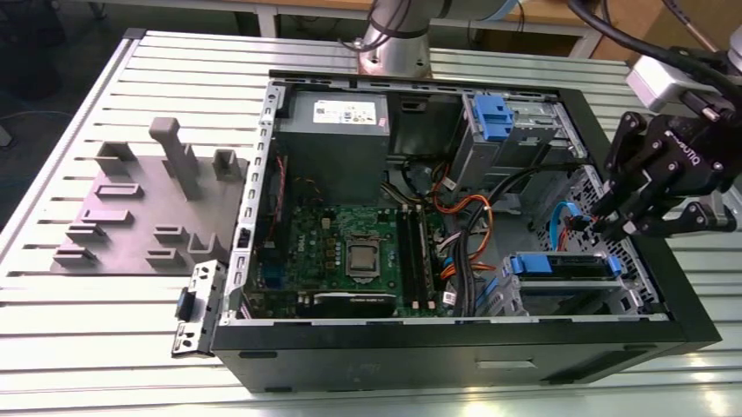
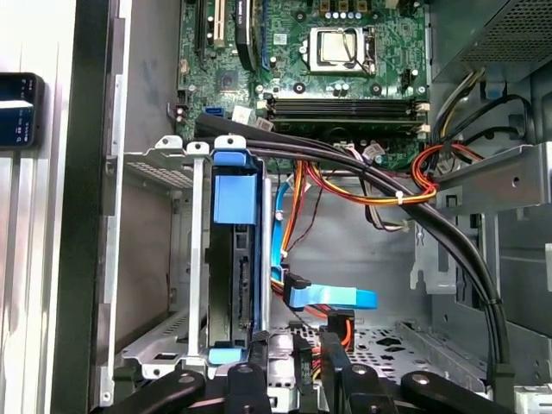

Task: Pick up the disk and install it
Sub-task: 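Insert the first disk wire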

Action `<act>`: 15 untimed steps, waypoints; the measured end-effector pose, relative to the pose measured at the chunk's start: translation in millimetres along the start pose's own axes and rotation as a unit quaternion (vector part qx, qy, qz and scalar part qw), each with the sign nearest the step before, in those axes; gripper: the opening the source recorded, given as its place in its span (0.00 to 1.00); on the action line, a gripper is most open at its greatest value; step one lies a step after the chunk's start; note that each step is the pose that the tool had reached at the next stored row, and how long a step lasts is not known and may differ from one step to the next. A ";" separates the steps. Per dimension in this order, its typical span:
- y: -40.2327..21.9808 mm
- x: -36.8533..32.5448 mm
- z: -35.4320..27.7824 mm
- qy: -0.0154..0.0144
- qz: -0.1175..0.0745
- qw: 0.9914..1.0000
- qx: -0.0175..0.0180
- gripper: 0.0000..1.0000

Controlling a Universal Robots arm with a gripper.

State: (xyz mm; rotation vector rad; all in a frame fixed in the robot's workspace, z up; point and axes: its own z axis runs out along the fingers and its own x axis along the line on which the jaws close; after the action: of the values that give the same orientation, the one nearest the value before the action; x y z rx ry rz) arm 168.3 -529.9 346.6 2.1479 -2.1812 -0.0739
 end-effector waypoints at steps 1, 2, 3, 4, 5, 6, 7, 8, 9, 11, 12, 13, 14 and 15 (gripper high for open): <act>-0.8 -0.1 1.0 0.000 0.000 1.000 -0.001 0.37; -1.7 -0.3 1.8 0.000 0.000 1.000 -0.001 0.37; -2.2 -1.0 2.1 0.000 0.000 1.000 -0.002 0.37; -2.2 -2.2 2.2 0.000 0.000 1.000 -0.002 0.37; -2.2 -4.0 2.3 0.000 0.000 1.000 -0.002 0.37; -2.2 -5.2 2.2 0.000 0.000 1.000 -0.002 0.37; -2.3 -5.6 2.3 0.000 0.000 1.000 -0.002 0.36; -2.3 -5.6 2.5 0.000 0.000 1.000 -0.002 0.29; -2.3 -5.6 2.7 0.000 0.000 1.000 -0.002 0.29; -2.3 -5.6 2.8 0.003 0.000 1.000 -0.002 0.18; -2.3 -5.6 2.8 0.004 0.000 1.000 -0.002 0.18; -2.3 -5.6 2.8 0.005 0.000 1.000 -0.002 0.16; -2.3 -5.6 2.8 0.005 0.000 1.000 -0.002 0.16; -2.3 -5.6 2.8 0.005 0.000 1.000 -0.002 0.16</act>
State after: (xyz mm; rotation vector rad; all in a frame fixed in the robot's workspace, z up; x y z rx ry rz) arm 170.4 -524.4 343.5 2.1408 -2.1748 -0.0664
